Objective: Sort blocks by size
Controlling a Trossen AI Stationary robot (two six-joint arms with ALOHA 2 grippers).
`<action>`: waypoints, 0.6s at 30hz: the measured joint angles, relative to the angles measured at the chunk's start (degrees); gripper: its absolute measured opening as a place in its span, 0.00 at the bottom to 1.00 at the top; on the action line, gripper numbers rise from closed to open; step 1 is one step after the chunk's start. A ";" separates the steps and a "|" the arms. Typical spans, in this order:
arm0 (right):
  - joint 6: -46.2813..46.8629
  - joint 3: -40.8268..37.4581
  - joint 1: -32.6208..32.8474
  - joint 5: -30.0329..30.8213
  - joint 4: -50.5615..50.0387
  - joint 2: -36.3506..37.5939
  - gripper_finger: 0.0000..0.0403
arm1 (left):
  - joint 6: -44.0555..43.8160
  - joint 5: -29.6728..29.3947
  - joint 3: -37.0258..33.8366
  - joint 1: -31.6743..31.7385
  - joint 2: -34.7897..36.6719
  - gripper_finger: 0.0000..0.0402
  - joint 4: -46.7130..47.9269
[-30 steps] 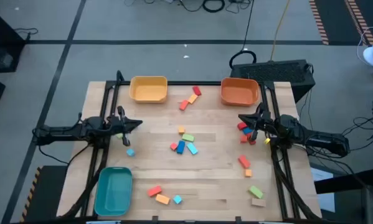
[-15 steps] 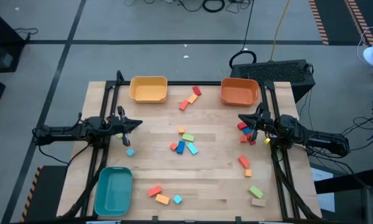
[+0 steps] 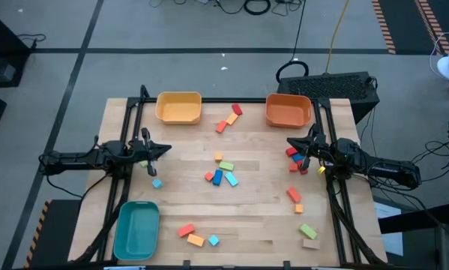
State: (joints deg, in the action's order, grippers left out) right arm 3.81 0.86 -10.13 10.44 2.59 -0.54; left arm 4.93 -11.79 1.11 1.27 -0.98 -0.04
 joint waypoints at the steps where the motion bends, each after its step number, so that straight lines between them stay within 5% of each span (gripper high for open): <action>1: 0.02 0.00 0.00 -0.02 0.00 0.00 0.00 | 0.00 0.02 -0.01 -0.01 0.00 0.01 -0.01; 13: 0.01 0.00 0.02 -0.02 -0.02 -0.01 0.00 | 0.34 0.00 0.01 -0.01 0.01 0.01 -0.01; 18: 0.01 0.00 0.02 -0.02 -0.02 -0.01 0.00 | 13.10 -0.09 -0.22 -0.01 0.01 0.01 -1.81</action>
State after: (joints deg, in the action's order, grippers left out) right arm 3.82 0.86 -10.11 10.41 2.57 -0.55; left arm 18.03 -11.88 0.89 1.26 -0.97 -1.85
